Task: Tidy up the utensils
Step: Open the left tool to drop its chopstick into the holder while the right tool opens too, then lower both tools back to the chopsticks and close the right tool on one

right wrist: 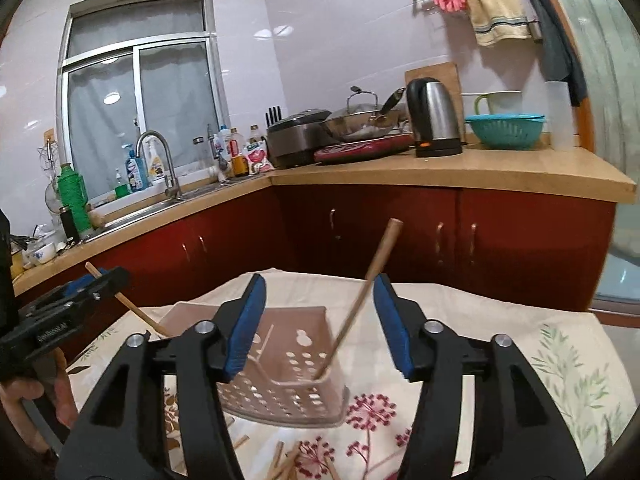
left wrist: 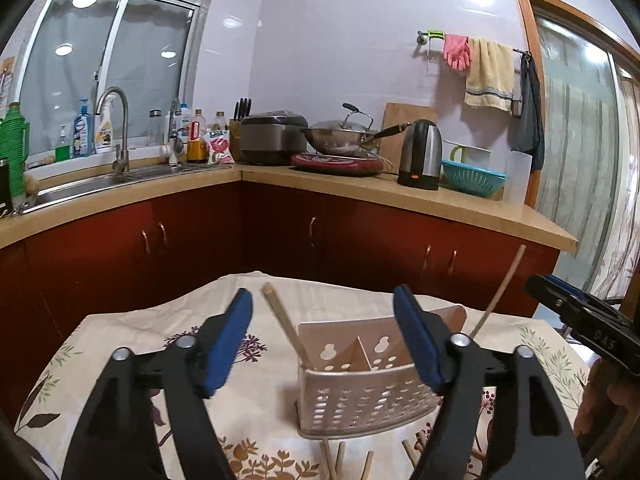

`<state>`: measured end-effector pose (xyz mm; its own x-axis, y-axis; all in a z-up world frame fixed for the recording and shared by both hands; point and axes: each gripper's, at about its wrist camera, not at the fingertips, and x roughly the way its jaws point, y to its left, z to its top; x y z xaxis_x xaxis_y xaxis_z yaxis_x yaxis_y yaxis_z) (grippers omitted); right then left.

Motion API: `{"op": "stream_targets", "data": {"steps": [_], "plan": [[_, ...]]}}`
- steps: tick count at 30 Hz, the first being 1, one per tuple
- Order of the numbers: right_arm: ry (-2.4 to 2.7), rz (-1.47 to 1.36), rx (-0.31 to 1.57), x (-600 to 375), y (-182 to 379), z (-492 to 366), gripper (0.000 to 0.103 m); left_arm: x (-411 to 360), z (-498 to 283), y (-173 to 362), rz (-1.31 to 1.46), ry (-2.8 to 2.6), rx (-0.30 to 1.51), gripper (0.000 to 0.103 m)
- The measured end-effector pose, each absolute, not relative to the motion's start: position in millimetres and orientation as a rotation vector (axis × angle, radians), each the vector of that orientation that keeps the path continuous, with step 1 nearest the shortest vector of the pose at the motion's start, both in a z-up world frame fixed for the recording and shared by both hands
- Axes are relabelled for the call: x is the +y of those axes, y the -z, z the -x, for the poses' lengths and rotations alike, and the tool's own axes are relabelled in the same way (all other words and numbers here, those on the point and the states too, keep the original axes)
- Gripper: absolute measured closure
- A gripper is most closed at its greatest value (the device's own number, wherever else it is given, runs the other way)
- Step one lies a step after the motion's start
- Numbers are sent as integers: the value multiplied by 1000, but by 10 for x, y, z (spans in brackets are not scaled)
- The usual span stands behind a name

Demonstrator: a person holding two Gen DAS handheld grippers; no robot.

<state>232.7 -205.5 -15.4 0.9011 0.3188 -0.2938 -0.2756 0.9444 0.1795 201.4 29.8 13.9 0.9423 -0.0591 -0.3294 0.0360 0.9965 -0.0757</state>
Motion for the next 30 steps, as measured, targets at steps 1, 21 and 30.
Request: {"op": "stream_targets", "data": {"steps": [1,21,30], "plan": [[-297,-130,326,-2088,142,-2248,42,299,-1980,-147,66,44,337,28],[-229,-63,434,-2350,1070,-603,55,106,-737,598,-23,16,465,26],[-244,-52,552,-2326,1653,-311,70,67,-464,1131,-71,15,577,33]]}}
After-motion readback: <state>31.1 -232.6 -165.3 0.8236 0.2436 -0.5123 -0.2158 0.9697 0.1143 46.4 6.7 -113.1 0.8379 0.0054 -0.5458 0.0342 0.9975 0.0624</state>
